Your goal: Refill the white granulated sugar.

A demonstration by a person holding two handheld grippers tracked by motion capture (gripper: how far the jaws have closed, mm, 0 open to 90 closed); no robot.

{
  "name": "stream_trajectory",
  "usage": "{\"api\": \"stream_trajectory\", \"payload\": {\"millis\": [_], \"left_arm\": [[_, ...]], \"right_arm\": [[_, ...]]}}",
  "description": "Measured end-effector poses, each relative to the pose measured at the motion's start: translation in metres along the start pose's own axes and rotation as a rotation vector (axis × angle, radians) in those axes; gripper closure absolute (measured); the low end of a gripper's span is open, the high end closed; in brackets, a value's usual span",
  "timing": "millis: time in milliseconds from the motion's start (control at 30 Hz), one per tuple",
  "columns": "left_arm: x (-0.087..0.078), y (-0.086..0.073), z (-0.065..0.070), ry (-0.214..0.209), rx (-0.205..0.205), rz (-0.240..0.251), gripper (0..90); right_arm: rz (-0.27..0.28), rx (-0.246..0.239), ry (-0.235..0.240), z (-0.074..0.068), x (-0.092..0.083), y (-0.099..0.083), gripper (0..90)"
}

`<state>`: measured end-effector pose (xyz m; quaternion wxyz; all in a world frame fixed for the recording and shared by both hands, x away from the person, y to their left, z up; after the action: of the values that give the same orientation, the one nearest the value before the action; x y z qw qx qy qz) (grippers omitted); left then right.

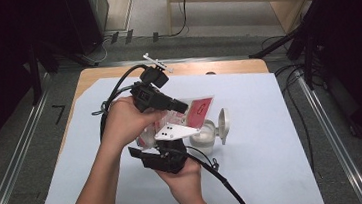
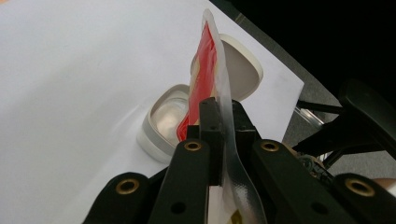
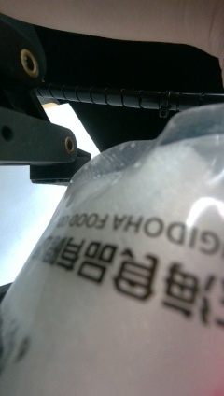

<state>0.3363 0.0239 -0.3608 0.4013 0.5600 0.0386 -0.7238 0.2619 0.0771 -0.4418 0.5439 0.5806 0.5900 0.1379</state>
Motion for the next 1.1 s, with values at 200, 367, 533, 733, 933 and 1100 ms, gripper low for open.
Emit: {"api": "stream_trajectory", "payload": {"millis": [200,367,533,733,933,1100], "left_arm": [[-0.002,-0.006,-0.003,0.004,0.024,-0.027,88.6],[-0.003,-0.011,-0.005,0.008,0.023,-0.057,88.1],[-0.003,-0.012,-0.005,0.005,0.023,-0.061,88.1],[-0.004,-0.016,-0.006,0.004,0.030,-0.075,87.9],[-0.004,-0.020,-0.008,-0.007,0.033,-0.084,87.6],[-0.005,-0.024,-0.011,-0.007,0.030,-0.098,87.6]], "right_arm": [[-0.013,-0.016,-0.017,-0.001,0.005,-0.003,62.0],[-0.017,-0.013,-0.004,-0.003,0.008,-0.005,61.9],[-0.021,-0.017,-0.005,-0.002,0.010,-0.006,61.8],[-0.034,-0.025,-0.005,-0.002,0.012,-0.010,61.5],[-0.046,-0.025,0.000,-0.002,0.015,-0.012,61.3],[-0.060,-0.020,0.013,-0.001,0.017,-0.015,60.7]]}}
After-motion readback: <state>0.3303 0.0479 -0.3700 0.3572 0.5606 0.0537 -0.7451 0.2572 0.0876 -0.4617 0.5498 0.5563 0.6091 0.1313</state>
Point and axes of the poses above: each handheld gripper's, and its own axes: x roughly forward along the jaws, y roughly out of its top, z roughly to its right, the point moved 9 cm from there along x, roughly forward along the jaws, and after that the axes turned 13 degrees about -z, right-handed, at the moved point
